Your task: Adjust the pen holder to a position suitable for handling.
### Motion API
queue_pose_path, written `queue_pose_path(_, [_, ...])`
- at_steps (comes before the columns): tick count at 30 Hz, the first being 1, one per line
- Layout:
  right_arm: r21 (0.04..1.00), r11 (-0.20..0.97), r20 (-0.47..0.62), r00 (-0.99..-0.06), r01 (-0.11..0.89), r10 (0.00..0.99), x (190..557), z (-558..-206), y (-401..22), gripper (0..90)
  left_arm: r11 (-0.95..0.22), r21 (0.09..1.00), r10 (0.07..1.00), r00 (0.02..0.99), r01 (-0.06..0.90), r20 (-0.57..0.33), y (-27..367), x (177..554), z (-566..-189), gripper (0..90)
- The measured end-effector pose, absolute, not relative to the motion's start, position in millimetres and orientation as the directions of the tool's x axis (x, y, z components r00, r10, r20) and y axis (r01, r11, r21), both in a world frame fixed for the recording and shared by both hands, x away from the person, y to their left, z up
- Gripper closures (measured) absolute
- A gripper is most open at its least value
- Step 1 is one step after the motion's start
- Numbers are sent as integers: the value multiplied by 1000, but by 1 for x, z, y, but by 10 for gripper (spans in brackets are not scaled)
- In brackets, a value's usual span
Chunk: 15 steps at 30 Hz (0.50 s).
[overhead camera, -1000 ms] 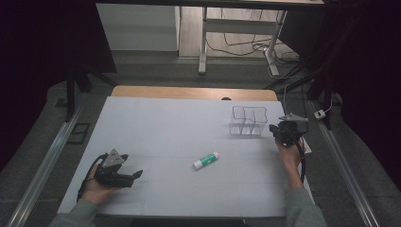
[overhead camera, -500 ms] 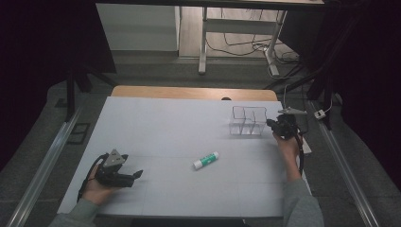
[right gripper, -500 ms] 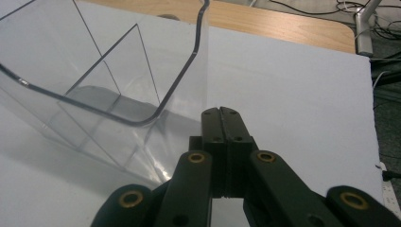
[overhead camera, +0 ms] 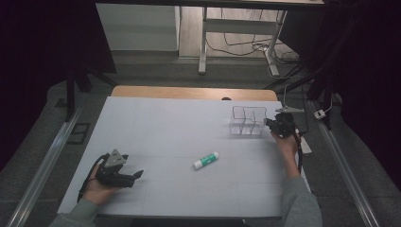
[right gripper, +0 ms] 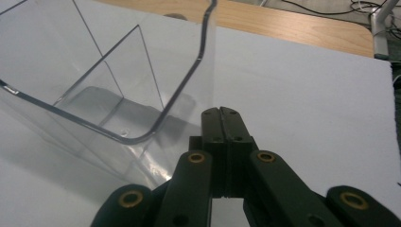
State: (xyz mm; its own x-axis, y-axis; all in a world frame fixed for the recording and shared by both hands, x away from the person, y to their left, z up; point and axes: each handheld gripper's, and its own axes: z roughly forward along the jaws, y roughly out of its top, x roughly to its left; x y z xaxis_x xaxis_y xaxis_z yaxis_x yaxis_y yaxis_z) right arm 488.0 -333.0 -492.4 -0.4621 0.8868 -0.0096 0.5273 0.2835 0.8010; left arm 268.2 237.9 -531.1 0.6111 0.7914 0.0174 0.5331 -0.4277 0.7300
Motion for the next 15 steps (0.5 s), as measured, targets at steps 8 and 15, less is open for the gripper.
queue_pose_path(8, [797, 285, -8, -462, 533, 887, 487, -492, -330, 896, -430, 729, 790, 613, 533, 18, 238, 268, -531, 147])
queue_pose_path(15, [791, 315, -21, -492, 524, 870, 487, -492, -315, 896, -432, 729, 789, 614, 531, 20, 238, 268, -531, 147])
